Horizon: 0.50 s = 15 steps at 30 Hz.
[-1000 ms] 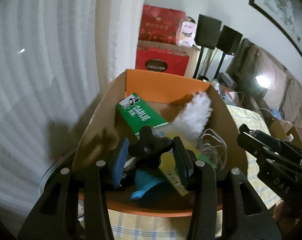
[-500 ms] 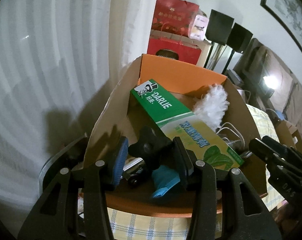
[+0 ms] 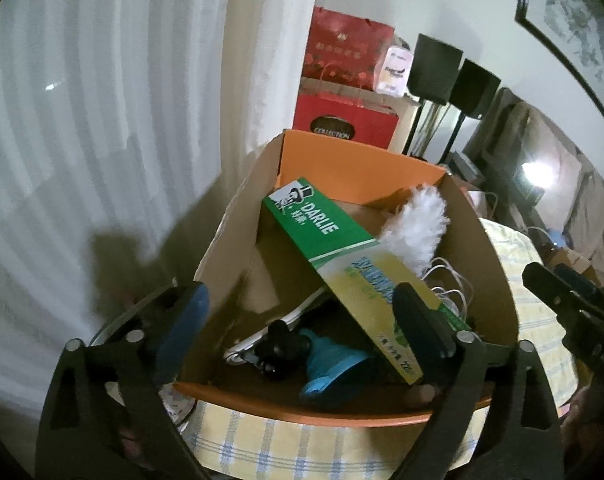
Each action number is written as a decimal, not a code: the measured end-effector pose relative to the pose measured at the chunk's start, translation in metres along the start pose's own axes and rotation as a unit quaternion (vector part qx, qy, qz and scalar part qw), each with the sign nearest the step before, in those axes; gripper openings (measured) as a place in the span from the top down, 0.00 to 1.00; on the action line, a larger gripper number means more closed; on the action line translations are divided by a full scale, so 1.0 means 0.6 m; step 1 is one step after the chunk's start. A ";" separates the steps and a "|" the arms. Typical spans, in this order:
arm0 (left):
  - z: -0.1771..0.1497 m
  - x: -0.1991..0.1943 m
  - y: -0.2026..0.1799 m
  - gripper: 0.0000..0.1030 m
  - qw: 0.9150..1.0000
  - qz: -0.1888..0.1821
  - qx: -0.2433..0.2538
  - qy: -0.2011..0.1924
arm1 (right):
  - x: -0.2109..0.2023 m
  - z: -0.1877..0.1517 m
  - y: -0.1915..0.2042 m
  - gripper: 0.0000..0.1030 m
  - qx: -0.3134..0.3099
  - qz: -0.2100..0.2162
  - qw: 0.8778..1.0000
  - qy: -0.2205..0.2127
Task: Organize objects
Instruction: 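Lower the black knob into the orange box and open the left gripper, then withdraw both tools from the orange box back over the table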
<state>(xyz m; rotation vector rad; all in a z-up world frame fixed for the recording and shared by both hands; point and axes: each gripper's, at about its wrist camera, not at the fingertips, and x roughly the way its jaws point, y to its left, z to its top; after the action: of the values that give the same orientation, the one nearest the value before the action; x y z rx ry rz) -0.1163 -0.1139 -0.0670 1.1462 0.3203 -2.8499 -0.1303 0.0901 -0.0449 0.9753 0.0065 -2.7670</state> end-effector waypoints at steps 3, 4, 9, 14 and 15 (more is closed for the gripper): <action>0.002 -0.011 -0.010 0.01 1.000 0.004 0.010 -0.013 | -0.009 0.004 -0.016 0.19 0.008 -0.005 1.000 -0.005; 0.002 -0.014 -0.013 0.01 1.000 0.002 0.012 -0.014 | -0.010 0.005 -0.020 0.17 0.009 -0.006 1.000 -0.005; 0.005 -0.023 -0.025 0.00 1.000 -0.008 0.010 -0.018 | -0.025 0.007 -0.041 0.05 0.017 -0.016 1.000 -0.011; 0.006 -0.030 -0.040 0.00 1.000 -0.014 0.010 -0.019 | -0.040 0.004 -0.057 0.00 0.011 -0.020 1.000 -0.011; 0.006 -0.032 -0.044 0.00 1.000 -0.016 0.010 -0.020 | -0.042 0.004 -0.061 0.00 0.011 -0.022 1.000 -0.011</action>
<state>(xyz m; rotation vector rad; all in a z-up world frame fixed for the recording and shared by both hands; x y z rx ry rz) -0.1082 -0.0896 -0.0469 1.0964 0.3105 -2.9065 -0.1199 0.1303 -0.0296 0.9616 -0.0063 -2.8231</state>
